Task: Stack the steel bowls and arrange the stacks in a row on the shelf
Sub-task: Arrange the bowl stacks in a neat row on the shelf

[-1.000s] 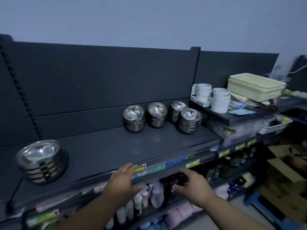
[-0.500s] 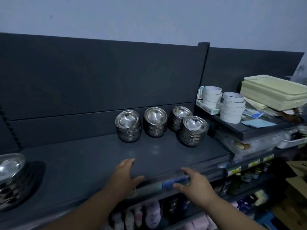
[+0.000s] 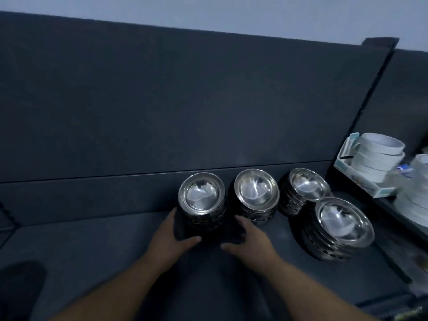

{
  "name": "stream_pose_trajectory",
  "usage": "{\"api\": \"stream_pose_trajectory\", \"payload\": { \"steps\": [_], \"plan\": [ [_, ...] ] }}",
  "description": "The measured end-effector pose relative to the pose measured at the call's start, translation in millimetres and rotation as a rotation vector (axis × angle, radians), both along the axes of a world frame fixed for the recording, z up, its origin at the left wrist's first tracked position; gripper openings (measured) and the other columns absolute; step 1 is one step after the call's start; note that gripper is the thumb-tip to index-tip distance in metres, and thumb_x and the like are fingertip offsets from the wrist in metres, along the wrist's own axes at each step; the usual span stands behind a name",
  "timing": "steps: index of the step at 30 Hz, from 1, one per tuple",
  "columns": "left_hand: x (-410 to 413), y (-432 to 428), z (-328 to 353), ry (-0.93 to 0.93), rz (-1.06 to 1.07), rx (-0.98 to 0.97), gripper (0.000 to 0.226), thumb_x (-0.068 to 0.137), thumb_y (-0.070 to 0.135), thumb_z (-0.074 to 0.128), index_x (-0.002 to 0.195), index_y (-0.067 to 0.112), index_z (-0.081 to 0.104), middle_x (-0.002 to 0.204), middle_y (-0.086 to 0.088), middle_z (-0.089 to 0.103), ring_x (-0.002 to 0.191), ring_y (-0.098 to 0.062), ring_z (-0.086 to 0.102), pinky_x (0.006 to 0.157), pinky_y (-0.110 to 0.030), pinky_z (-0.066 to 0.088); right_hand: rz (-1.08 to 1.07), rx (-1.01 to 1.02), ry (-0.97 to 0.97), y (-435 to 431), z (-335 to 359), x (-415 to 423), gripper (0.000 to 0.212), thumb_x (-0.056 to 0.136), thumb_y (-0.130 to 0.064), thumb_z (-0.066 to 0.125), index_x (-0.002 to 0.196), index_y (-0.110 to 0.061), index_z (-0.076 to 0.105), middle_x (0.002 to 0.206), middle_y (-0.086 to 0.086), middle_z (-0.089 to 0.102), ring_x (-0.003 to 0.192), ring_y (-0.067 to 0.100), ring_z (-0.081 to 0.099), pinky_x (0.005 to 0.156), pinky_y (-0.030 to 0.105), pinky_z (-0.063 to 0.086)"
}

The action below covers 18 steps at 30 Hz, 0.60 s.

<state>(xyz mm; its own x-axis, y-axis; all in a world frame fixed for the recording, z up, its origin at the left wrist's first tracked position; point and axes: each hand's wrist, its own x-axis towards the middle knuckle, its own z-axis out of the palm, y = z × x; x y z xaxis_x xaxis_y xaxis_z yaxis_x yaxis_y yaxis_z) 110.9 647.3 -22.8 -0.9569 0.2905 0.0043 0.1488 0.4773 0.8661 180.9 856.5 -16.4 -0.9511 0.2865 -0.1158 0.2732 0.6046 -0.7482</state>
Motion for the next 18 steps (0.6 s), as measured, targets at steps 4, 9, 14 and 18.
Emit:
{"api": "stream_pose_trajectory", "payload": {
  "steps": [4,9,14,18],
  "plan": [
    [-17,12,-5,-0.057,0.002,0.115,0.096,0.064,0.021,0.087,0.142,0.03,0.032,0.122,0.019,0.054,0.119,-0.003,0.05,0.085,-0.004,0.034,0.087,-0.064,0.042,1,0,-31,0.099,0.069,-0.026,0.084,0.15,-0.022,0.028,0.141,-0.006,0.05,0.129,0.014,0.05,0.11,0.032,0.04],
    [-11,23,-6,-0.067,0.061,0.175,0.088,0.064,0.02,0.087,0.136,0.026,0.038,0.118,0.017,0.059,0.112,-0.002,0.055,0.095,-0.013,0.043,0.154,-0.193,0.092,1,-1,-40,0.09,0.075,-0.01,0.079,0.149,-0.024,0.029,0.117,-0.018,0.057,0.109,0.004,0.06,0.098,0.018,0.044],
    [26,21,-7,-0.105,0.18,0.263,0.086,0.059,0.014,0.088,0.131,0.025,0.042,0.114,0.009,0.066,0.112,-0.011,0.061,0.096,-0.02,0.047,0.214,-0.265,0.137,0,-7,-23,0.082,0.072,-0.007,0.08,0.143,-0.023,0.041,0.113,-0.015,0.064,0.107,0.0,0.062,0.101,0.023,0.046],
    [69,1,-4,-0.131,0.247,0.367,0.092,0.053,0.018,0.088,0.132,0.024,0.042,0.117,0.003,0.068,0.112,-0.012,0.063,0.103,-0.039,0.047,0.304,-0.346,0.156,-16,-8,-2,0.077,0.073,-0.002,0.078,0.136,-0.032,0.045,0.118,-0.014,0.066,0.111,-0.002,0.061,0.101,0.023,0.047]
  ]
}}
